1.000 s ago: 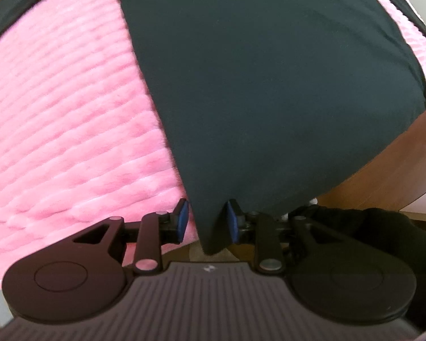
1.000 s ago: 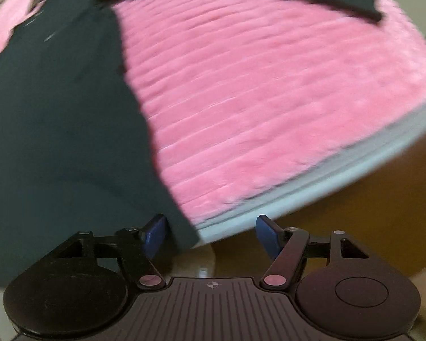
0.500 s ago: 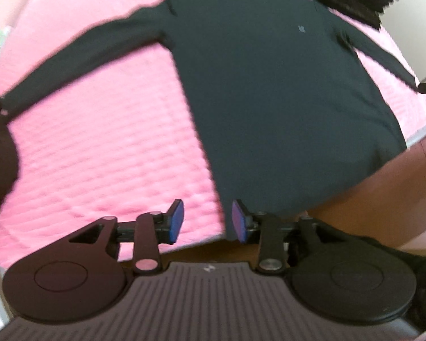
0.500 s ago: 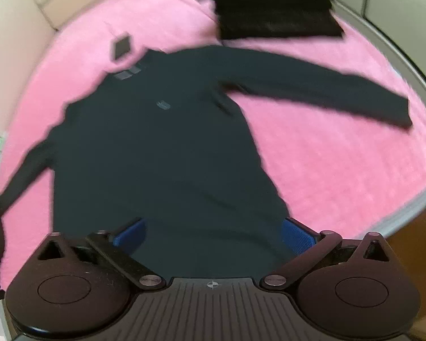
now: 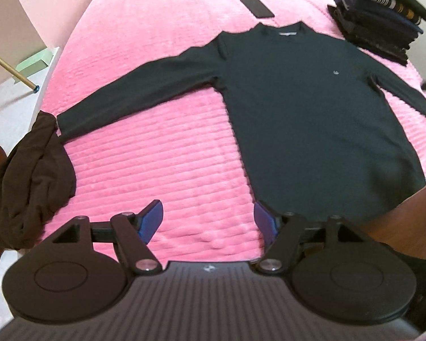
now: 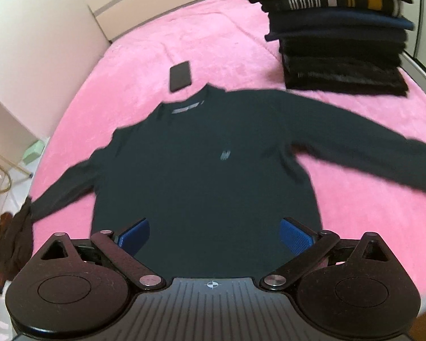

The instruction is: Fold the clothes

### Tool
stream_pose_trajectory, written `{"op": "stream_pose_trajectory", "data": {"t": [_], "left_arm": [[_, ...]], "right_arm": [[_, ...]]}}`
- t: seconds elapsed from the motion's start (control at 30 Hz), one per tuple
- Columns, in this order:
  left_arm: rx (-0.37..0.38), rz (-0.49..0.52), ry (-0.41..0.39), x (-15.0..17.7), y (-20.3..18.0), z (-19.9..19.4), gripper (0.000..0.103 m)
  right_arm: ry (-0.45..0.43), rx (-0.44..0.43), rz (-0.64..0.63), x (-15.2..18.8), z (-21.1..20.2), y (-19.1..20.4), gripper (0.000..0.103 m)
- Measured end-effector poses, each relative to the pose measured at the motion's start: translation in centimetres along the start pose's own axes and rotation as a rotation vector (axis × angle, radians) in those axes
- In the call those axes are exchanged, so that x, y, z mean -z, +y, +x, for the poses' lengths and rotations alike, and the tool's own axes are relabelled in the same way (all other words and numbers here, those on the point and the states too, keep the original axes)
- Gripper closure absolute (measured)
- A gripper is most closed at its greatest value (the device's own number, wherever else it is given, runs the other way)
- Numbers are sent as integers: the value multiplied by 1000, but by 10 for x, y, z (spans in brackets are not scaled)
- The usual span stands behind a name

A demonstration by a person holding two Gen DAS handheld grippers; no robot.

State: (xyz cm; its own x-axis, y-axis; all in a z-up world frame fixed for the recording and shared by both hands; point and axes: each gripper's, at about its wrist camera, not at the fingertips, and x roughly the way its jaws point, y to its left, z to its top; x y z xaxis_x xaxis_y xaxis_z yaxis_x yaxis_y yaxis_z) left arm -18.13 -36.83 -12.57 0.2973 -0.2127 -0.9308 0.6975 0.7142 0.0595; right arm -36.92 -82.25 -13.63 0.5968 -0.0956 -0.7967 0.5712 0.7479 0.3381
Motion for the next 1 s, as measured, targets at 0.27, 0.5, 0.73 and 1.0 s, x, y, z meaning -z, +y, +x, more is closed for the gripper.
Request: {"op": "stream_pose_trajectory", "data": {"t": [0.27,0.5,0.73,1.0], "left_arm": [[18,2,181,-38,-72,37,37],[50,132,233,-84,-131,60,35],[36,113,253,-107,-135,69,35],[48,143,277,-124,-149,85,34]], "right_arm": [[-48,-43,403,-65,90,-162,27],[-94,-305,658,-87,157,-216,27],[-55,-289,865,-84,173,-244,27],[-91,-336,792,-99,164,-271,27]]}}
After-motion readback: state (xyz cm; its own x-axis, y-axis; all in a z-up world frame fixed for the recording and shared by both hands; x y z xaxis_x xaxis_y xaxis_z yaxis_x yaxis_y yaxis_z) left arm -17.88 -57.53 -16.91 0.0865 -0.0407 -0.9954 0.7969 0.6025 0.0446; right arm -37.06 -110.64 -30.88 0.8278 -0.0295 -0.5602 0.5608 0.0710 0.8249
